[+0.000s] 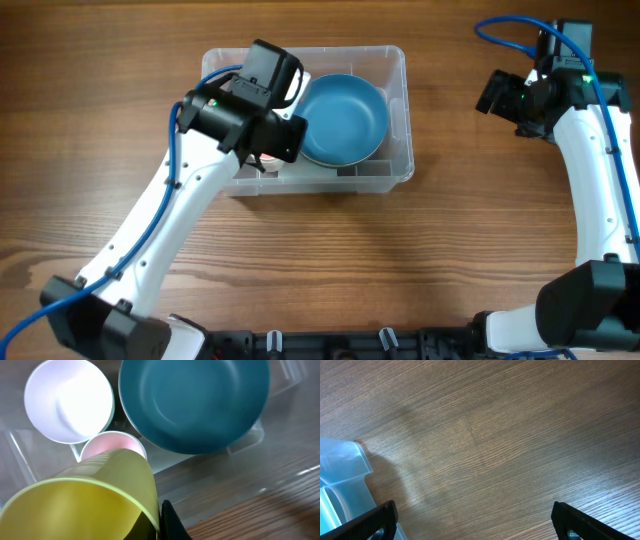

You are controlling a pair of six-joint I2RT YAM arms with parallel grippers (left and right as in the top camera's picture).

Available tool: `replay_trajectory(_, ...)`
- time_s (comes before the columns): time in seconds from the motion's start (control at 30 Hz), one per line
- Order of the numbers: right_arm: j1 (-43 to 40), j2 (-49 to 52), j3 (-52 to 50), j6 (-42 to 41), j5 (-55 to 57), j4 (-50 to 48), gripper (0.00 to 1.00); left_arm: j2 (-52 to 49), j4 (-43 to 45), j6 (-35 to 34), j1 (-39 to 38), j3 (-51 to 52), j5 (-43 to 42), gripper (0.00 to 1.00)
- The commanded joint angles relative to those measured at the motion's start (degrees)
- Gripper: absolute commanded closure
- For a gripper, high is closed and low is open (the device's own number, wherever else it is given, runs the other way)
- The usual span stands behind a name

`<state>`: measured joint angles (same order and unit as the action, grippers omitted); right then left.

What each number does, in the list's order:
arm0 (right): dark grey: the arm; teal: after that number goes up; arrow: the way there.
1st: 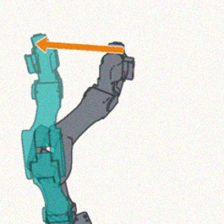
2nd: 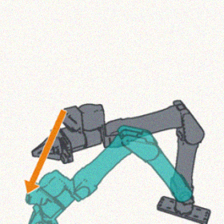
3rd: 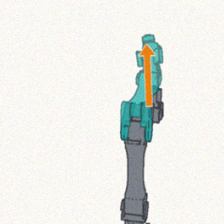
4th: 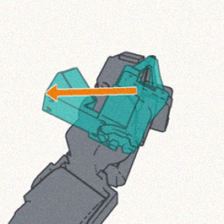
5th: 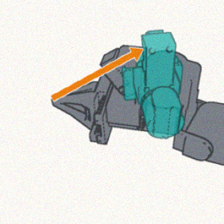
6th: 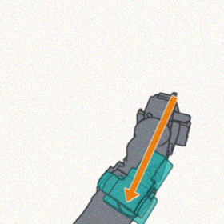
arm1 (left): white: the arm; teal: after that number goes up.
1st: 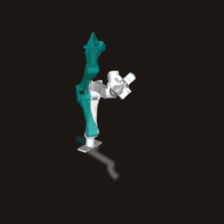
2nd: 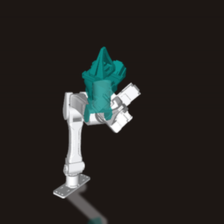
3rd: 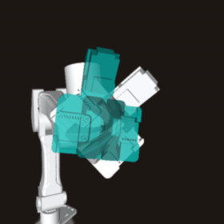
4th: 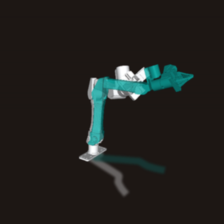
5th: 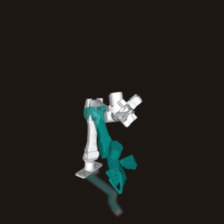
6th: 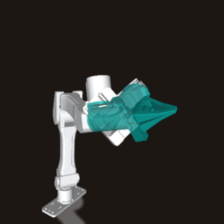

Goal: Pack container

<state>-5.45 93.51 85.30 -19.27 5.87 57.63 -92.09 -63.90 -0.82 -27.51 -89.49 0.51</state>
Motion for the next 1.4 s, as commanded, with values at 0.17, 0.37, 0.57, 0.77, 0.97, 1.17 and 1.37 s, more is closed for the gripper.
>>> replay_trajectory(0.17,0.1,-1.0,0.3,-0.3,0.8,-0.2,0.0,-7.8,1.2,-1.0,0.0,-0.5,2.2,0.96)
replay_trajectory(0.37,0.1,-1.0,0.3,-0.3,0.8,-0.2,0.0,-9.0,2.8,-1.0,2.6,-0.5,2.1,0.96)
replay_trajectory(0.57,0.1,-1.0,0.3,-0.3,0.7,-0.2,0.0,-9.0,2.6,-1.0,5.0,-0.5,2.0,0.19)
replay_trajectory(0.77,0.1,-1.0,0.3,-0.3,0.7,-0.2,0.0,-8.9,2.8,-1.0,5.0,-0.5,-0.3,0.09)
replay_trajectory(0.97,0.1,-1.0,0.3,-0.3,0.7,-0.2,0.01,-4.0,4.6,-1.9,8.4,-0.5,1.1,0.1)
replay_trajectory(1.17,0.1,-1.0,0.3,-0.3,0.7,-0.2,0.0,3.1,5.7,-6.1,21.7,-0.5,1.5,0.01)
replay_trajectory(1.37,0.1,-1.0,0.3,-0.3,0.7,-0.2,0.0,4.4,7.0,-7.2,36.7,-0.5,1.4,0.0)
